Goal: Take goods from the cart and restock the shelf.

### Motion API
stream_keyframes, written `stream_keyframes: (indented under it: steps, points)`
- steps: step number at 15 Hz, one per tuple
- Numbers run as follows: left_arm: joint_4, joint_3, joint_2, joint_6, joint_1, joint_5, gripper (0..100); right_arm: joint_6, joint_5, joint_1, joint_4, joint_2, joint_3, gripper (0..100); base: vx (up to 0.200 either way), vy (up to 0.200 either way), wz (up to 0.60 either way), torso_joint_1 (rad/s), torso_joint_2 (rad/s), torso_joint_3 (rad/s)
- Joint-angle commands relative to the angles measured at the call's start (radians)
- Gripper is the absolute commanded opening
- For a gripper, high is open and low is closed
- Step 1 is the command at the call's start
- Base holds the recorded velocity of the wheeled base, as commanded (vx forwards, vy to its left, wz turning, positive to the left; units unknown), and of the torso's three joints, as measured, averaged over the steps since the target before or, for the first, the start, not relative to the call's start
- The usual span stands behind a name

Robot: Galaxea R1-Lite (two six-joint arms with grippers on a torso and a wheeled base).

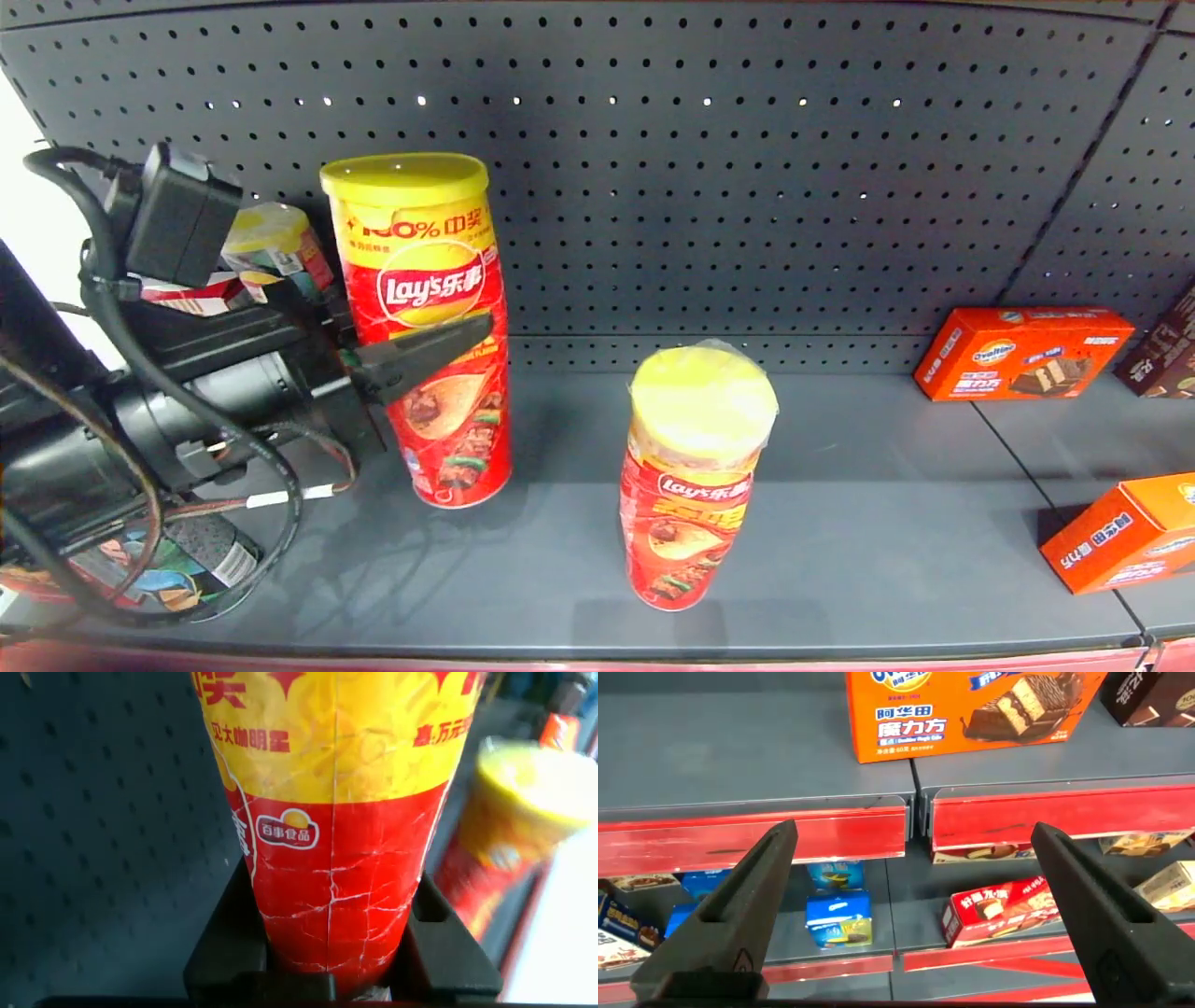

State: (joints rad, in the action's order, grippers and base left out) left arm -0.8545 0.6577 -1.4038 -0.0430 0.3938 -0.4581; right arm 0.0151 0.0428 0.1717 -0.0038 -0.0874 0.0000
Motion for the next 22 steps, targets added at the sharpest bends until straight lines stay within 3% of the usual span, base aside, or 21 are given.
stream_keyframes:
  steps: [1,3,6,11,15,17,22]
  points:
    - [-0.001,0.079,-0.096,0.003,-0.006,0.024,0,0.000,0.000,0.000,-0.001,-0.006,0.000,100,0.000,0.000,0.00,0.000,0.00,0.000]
    - [-0.005,0.123,-0.139,0.011,0.025,0.125,0,0.000,0.000,0.000,-0.001,-0.006,0.000,100,0.000,0.000,0.00,0.000,0.00,0.000]
    - [-0.028,0.146,-0.173,0.025,0.114,0.136,0,0.000,0.000,0.000,-0.001,-0.006,0.000,100,0.000,0.000,0.00,0.000,0.00,0.000]
    - [-0.083,0.148,-0.253,0.018,0.165,0.114,0,0.000,0.000,0.000,-0.001,-0.006,0.000,100,0.000,0.000,0.00,0.000,0.00,0.000]
    - [-0.229,0.138,-0.366,0.014,0.166,0.024,0,0.000,0.000,0.000,-0.001,-0.006,0.000,100,0.000,0.000,0.00,0.000,0.00,0.000]
    - [-0.317,0.152,-0.437,0.008,0.166,0.021,0,0.000,0.000,0.000,-0.001,-0.006,0.000,100,0.000,0.000,0.00,0.000,0.00,0.000]
    - [-0.413,0.208,-0.541,0.000,0.149,0.016,0,0.000,0.000,0.000,-0.001,-0.006,0.000,100,0.000,0.000,0.00,0.000,0.00,0.000]
